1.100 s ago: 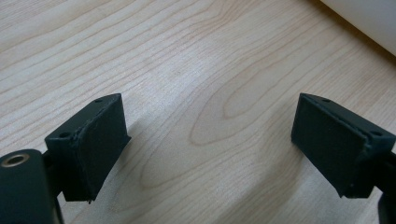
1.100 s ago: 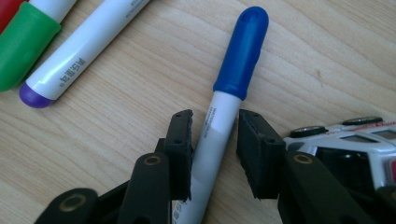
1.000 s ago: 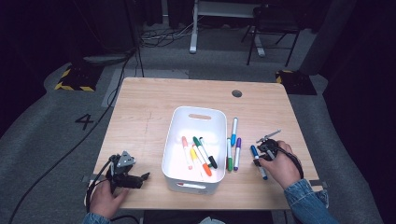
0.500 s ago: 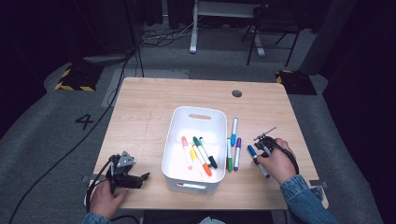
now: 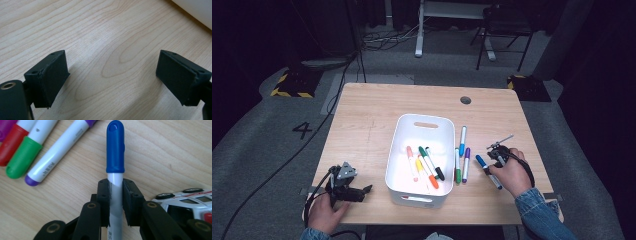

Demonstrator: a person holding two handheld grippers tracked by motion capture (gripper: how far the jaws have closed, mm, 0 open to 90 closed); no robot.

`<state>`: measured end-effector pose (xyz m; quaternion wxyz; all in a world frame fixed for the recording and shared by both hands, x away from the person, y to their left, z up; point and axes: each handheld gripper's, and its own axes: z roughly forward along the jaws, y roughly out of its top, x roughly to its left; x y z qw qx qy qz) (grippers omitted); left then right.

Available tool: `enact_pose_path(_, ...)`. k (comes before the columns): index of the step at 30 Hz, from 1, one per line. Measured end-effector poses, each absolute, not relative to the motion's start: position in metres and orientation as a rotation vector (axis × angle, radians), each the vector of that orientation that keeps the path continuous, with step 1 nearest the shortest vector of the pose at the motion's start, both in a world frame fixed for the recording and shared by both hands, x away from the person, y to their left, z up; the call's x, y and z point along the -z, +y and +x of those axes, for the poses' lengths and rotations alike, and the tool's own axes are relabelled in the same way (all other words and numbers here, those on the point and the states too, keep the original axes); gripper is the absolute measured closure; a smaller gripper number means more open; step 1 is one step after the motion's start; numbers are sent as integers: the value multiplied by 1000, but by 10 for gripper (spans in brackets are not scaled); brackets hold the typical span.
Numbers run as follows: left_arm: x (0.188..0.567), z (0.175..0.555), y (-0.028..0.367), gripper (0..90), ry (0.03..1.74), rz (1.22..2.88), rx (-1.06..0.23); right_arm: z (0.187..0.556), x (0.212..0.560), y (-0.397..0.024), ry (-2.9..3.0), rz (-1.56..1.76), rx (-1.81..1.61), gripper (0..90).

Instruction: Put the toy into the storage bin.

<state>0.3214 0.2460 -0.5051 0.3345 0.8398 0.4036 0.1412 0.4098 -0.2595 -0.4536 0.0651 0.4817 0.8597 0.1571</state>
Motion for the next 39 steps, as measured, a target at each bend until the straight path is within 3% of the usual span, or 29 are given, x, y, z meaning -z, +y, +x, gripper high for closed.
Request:
enact_pose_path(26,505,322,246,107,1053,2191,-365,389,374,-251,2551,1190,-906,770)
enact_pose_path(39,505,322,246,107,1047,2197,-374,386,345,-217,2612,1018,-970,770)
